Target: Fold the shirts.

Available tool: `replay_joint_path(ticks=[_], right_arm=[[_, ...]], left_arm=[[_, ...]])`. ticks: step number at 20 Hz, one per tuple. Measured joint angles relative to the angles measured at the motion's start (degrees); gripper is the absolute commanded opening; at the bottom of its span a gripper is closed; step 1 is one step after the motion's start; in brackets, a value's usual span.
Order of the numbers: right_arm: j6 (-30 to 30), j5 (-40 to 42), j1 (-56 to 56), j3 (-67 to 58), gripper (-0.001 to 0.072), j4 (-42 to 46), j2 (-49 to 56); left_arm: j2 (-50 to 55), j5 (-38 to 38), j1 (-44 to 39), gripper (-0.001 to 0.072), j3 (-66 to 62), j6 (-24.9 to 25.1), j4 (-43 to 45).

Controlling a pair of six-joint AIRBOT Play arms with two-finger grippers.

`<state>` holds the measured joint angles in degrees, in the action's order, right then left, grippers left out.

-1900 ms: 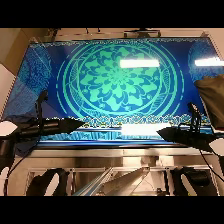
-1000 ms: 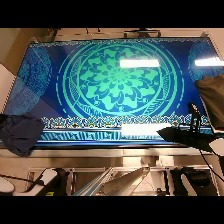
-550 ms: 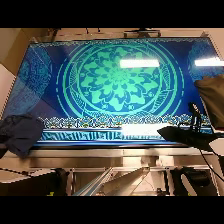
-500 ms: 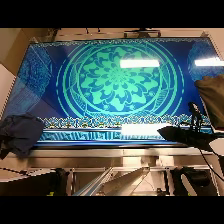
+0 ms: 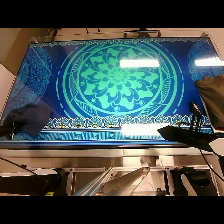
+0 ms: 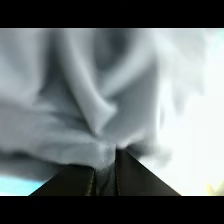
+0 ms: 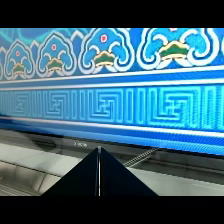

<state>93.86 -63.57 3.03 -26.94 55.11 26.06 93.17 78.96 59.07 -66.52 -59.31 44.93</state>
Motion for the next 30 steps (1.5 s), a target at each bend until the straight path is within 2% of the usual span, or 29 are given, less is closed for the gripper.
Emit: replay_joint_path(ticks=[3,6,10,13,14,15,16,20,24,27,30], right_arm=[[-0.02,0.15,0.0,0.0,0.0016,-0.15,0.0],[-0.17,1.01,0.0,0.0,0.0016,-0.22,0.0],[-0.48,1.81,0.0,0.0,0.0016,-0.31,0.0],[-0.68,2.08,0.0,0.0,0.0035,-0.31,0.0],[-0.72,2.16,0.0,0.0,0.0216,-0.28,0.0],[-0.9,2.16,0.0,0.0,0.0504,-0.09,0.0],[-0.96,2.21,0.0,0.0,0.0568,0.24,0.0],[-2.4,4.17,-1.68,0.0,0.0567,1.42,0.26],[-8.04,7.82,-6.84,-0.98,0.0567,1.64,5.9],[-16.22,10.29,-10.1,-2.84,0.0567,-2.6,17.09],[-27.54,11.78,-11.06,-6.38,0.0567,-12.39,31.45]], left_arm=[[-4.22,3.48,-11.02,0.0027,-2.99,-0.22,-7.82],[-9.4,3.8,-26.32,0.0028,-5.57,-0.59,-15.8],[-11.89,2.47,-47.67,0.0028,-8.81,-0.61,-20.0],[-10.14,-0.04,-60.0,0.0023,-9.77,-0.63,-21.07],[-9.03,-0.79,-63.25,0.0154,-9.94,-0.66,-21.27],[-7.91,-1.03,-65.75,0.0538,-10.08,-0.66,-21.51],[-6.82,-1.27,-67.43,0.0713,-10.16,-0.68,-21.73],[-3.54,0.37,-68.11,0.0713,-10.32,-1.73,-21.77],[-2.56,1.66,-64.26,0.0711,-8.07,-4.31,-16.83],[-2.19,-3.48,-62.25,0.0709,-3.61,-5.14,-14.71],[-0.57,-9.68,-62.2,0.0693,-1.25,-4.94,-13.86]])
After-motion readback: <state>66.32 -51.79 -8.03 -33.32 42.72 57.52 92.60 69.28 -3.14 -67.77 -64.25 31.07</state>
